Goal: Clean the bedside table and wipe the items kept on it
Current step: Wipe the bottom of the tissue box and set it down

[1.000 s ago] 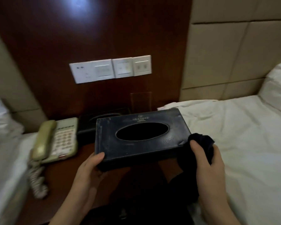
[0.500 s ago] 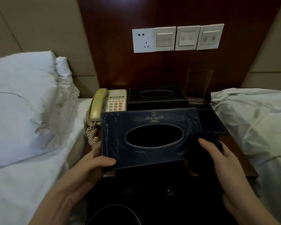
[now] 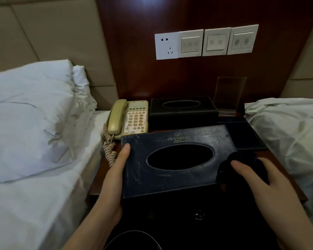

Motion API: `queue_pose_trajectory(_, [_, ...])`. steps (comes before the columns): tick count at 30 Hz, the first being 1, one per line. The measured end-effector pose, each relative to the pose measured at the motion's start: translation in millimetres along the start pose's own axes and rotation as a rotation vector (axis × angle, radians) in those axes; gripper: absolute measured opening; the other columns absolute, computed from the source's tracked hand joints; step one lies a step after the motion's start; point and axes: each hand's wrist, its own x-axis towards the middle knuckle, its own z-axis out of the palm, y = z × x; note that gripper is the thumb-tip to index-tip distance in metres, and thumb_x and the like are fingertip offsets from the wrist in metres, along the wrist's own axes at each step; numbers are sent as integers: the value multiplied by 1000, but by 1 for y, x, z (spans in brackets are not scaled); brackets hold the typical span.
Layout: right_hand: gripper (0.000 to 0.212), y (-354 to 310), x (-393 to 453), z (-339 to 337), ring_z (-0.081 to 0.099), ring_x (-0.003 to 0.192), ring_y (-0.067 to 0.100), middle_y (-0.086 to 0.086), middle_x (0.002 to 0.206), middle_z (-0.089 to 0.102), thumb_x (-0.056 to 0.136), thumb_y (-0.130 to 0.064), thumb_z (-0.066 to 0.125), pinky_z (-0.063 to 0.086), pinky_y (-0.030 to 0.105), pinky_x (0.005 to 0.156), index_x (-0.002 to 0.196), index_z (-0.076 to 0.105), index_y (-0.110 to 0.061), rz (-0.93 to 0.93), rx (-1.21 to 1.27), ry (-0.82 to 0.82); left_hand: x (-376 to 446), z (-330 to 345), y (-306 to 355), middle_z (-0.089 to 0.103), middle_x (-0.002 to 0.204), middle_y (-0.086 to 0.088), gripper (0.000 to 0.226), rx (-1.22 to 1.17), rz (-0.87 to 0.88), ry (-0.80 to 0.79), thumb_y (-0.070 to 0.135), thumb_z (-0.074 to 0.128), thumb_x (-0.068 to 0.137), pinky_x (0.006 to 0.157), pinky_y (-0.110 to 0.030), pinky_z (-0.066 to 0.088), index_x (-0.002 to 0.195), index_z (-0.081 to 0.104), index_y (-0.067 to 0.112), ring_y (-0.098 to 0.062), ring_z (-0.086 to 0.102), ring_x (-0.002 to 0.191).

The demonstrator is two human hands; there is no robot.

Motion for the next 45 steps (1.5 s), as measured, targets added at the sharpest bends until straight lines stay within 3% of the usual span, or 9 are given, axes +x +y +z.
queue_pose_trajectory(4, [43,-14,-9,3,61,91,7,-9,102,62,73,-67,72,47,31,76,100,52,-42,-256,-132,175,-5,1,-3,80,109,-7,46,-16,19,4,50,63,81,79,-39,54,118,74,26,-21,79,87])
queue_pose_trajectory(8, [44,-48,-19,24,61,83,-4,-26,99,57,69,-75,63,53,37,67,100,39,-54,-295,2,50,-7,-2,-11,77,117,-4,42,-14,30,18,56,69,81,96,-46,53,113,77,30,-24,75,105])
queue_pose_trajectory(14, [26,-77,-32,88,58,86,-2,-26,112,42,87,-52,50,47,24,71,102,29,-56,-545,-345,-240,-4,1,-20,75,122,-7,53,-36,81,-3,50,79,78,105,-46,50,122,74,22,-23,71,115])
queue_pose_trajectory(18, [30,-57,-34,117,55,104,3,-19,122,50,90,-39,57,52,23,78,119,50,-41,-835,-539,-128,-9,4,-27,78,115,-1,39,-72,132,42,42,80,74,88,-31,51,110,78,28,-8,74,103])
queue_pose_trajectory(24, [34,-54,-15,114,58,97,13,-6,116,52,93,-38,54,44,23,69,126,55,-28,-756,-505,120,-21,6,-19,79,108,5,62,-18,217,36,55,71,64,85,-33,57,120,71,27,-12,75,100])
queue_pose_trajectory(30, [31,-43,-30,117,54,95,2,-16,115,47,90,-40,55,53,21,67,121,51,-35,-857,-556,-111,-21,-1,-18,80,99,3,51,54,215,21,44,66,73,63,-14,54,116,72,19,-5,75,87])
queue_pose_trajectory(35, [28,-42,-8,100,54,86,7,-10,115,45,90,-38,58,43,20,68,117,55,-31,-731,-469,62,-21,3,-18,79,107,0,57,64,207,-8,50,70,70,70,-24,59,119,71,21,-14,76,96])
queue_pose_trajectory(39, [30,-45,-32,120,53,92,3,-14,116,42,85,-36,56,47,18,68,113,45,-38,-785,-544,-92,-19,6,-18,78,112,1,67,76,234,45,55,69,64,91,-35,55,123,70,22,-13,74,104])
queue_pose_trajectory(45, [26,-22,5,88,51,84,2,-17,116,39,92,-41,54,45,19,64,114,39,-43,-645,-606,-35,-15,-10,-21,78,113,1,67,71,168,81,58,73,66,81,-35,59,124,70,25,-18,76,101])
